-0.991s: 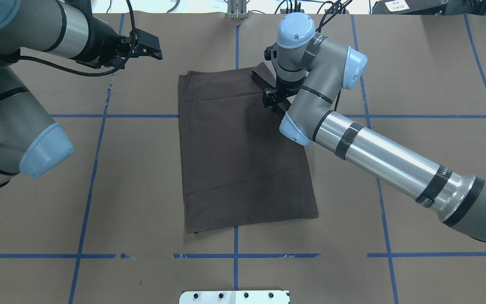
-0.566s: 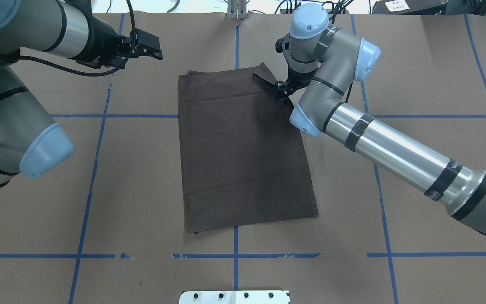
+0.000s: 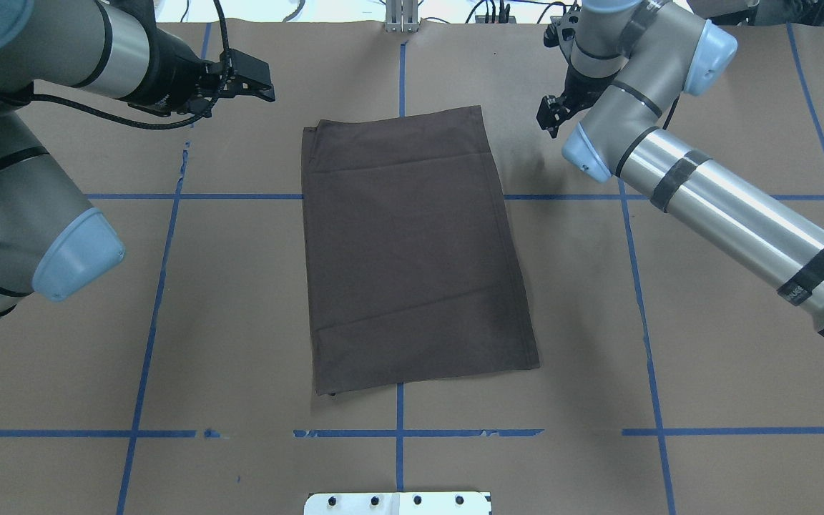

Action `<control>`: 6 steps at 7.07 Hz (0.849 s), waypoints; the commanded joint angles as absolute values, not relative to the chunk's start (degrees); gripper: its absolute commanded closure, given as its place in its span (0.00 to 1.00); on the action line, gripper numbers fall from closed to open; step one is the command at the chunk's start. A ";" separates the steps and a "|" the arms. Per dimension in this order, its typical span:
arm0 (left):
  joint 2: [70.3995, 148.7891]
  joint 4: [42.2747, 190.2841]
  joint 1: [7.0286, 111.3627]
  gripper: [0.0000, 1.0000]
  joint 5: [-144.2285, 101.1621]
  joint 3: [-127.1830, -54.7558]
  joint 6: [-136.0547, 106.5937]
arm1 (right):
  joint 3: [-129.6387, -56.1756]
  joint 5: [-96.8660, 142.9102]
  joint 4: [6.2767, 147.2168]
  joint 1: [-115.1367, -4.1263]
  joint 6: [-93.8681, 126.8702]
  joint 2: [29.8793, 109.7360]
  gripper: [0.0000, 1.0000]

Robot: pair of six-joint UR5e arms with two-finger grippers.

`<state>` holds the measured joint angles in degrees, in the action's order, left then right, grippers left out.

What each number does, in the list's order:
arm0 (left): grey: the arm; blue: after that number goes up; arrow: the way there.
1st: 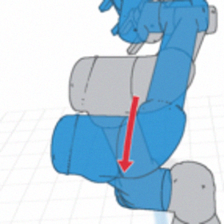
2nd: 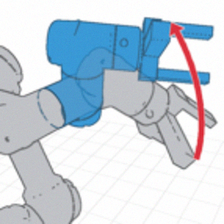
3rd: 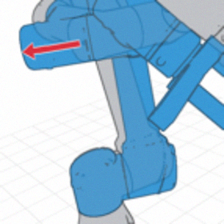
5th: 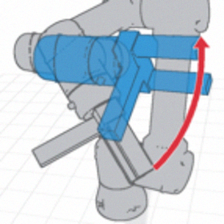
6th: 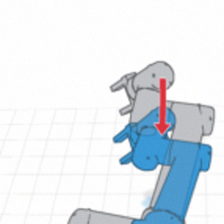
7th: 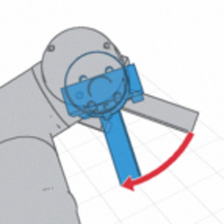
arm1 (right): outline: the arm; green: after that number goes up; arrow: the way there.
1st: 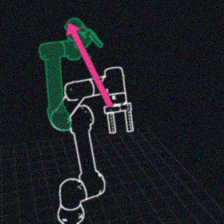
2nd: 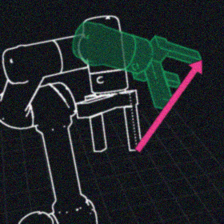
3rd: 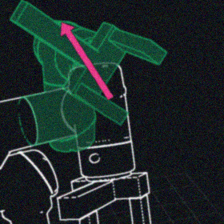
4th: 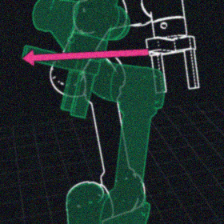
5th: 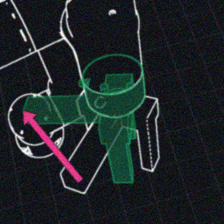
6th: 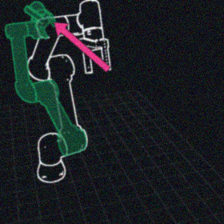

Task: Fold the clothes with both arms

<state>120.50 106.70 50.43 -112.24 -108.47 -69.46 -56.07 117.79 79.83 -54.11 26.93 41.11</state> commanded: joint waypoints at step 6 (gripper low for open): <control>111.88 106.88 31.44 0.00 -109.22 -112.50 -104.28 | -92.50 127.88 80.16 -46.16 51.55 56.57 0.00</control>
